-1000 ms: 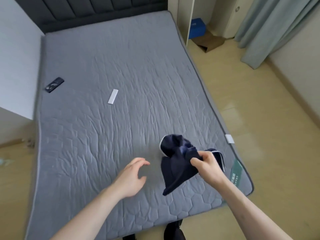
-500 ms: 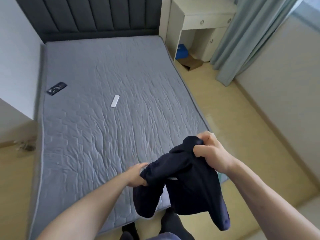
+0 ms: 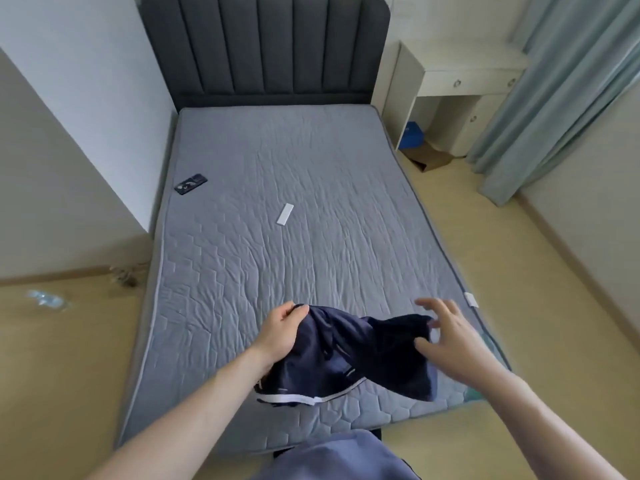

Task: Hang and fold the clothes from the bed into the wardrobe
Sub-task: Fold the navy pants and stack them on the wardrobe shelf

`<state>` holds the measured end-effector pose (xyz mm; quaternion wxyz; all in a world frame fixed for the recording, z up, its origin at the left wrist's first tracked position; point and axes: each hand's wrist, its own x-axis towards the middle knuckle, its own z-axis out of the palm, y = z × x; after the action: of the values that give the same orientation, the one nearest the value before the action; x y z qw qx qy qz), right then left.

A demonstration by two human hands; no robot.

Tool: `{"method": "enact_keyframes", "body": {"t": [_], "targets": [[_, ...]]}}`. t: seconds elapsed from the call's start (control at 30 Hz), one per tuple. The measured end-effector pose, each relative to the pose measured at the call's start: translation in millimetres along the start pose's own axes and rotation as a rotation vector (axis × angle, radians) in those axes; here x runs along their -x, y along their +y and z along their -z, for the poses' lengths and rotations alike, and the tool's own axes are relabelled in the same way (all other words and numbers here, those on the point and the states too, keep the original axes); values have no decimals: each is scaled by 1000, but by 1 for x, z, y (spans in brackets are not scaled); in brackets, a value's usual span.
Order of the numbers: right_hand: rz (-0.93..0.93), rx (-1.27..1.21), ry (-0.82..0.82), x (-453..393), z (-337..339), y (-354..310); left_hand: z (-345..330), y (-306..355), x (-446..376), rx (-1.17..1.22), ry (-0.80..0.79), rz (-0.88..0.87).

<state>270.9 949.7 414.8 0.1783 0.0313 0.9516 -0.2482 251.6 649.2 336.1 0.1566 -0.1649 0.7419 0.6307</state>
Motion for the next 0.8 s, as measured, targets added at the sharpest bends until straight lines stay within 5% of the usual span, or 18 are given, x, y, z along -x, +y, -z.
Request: {"method": "enact_keyframes", "body": {"t": [0.13, 0.3, 0.47, 0.6, 0.8], "targets": [[299, -287, -303, 34, -76, -68, -1, 40, 15, 368, -18, 147], [180, -659, -98, 22, -96, -106, 19, 53, 24, 563, -134, 152], [-119, -984, -143, 0, -81, -110, 74, 25, 51, 31, -131, -94], [-274, -1230, -174, -2, -77, -120, 72, -16, 91, -310, -335, -170], [-378, -1320, -294, 7, -78, -124, 48, -29, 81, -315, -58, -153]]}}
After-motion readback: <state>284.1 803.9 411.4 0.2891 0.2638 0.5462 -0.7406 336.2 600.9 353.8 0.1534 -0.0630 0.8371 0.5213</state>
